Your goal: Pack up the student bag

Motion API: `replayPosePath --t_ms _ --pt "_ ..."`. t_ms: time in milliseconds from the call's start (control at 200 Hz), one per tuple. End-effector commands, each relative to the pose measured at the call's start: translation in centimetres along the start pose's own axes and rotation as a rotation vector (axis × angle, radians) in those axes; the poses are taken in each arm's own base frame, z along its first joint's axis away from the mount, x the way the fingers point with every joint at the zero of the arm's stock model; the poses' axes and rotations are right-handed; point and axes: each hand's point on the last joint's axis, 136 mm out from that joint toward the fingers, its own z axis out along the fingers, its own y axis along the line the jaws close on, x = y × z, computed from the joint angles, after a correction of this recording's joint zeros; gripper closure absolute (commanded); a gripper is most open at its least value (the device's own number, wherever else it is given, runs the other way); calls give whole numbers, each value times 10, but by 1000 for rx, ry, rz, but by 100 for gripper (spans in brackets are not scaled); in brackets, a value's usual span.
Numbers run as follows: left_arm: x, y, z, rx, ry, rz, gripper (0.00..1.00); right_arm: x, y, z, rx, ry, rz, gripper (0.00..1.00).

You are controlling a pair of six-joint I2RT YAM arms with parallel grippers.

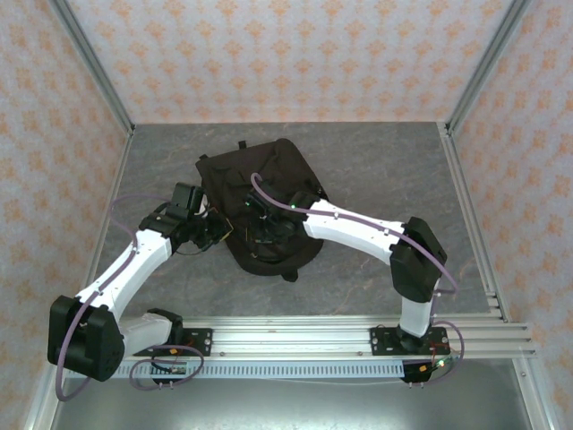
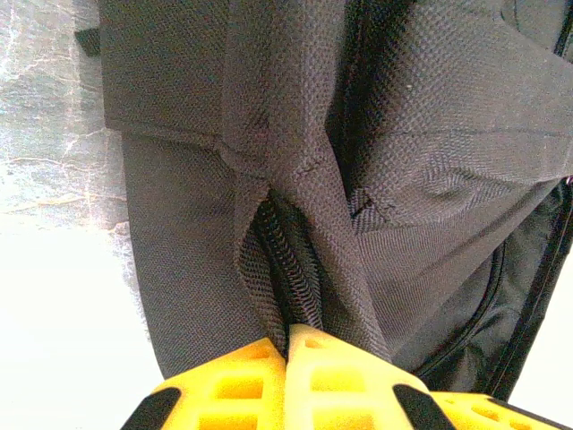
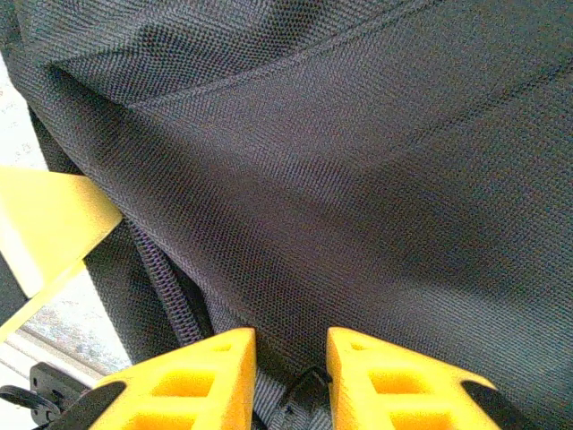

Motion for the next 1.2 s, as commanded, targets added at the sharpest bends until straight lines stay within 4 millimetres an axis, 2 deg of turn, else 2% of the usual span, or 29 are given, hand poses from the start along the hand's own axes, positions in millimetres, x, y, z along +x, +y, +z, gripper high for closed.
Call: replayPosePath --t_ms 0,140,315,671,966,1196 --pt "2 -5 -2 21 -7 19 100 -1 2 -10 -12 -30 -26 74" --pt "2 -5 -2 20 -8 19 100 4 -1 -9 -22 -23 -28 82" --pt "1 -5 -2 18 -12 19 100 4 -6 -16 -13 -41 -34 100" --pt "-5 0 -3 -20 -35 23 100 8 -17 -44 -30 -95 -15 100" --pt "-10 -5 -3 -22 -43 10 100 39 -22 -54 -10 -78 -69 100" --pt "-16 -1 -8 -48 -63 17 100 43 -41 -67 37 -109 -82 100"
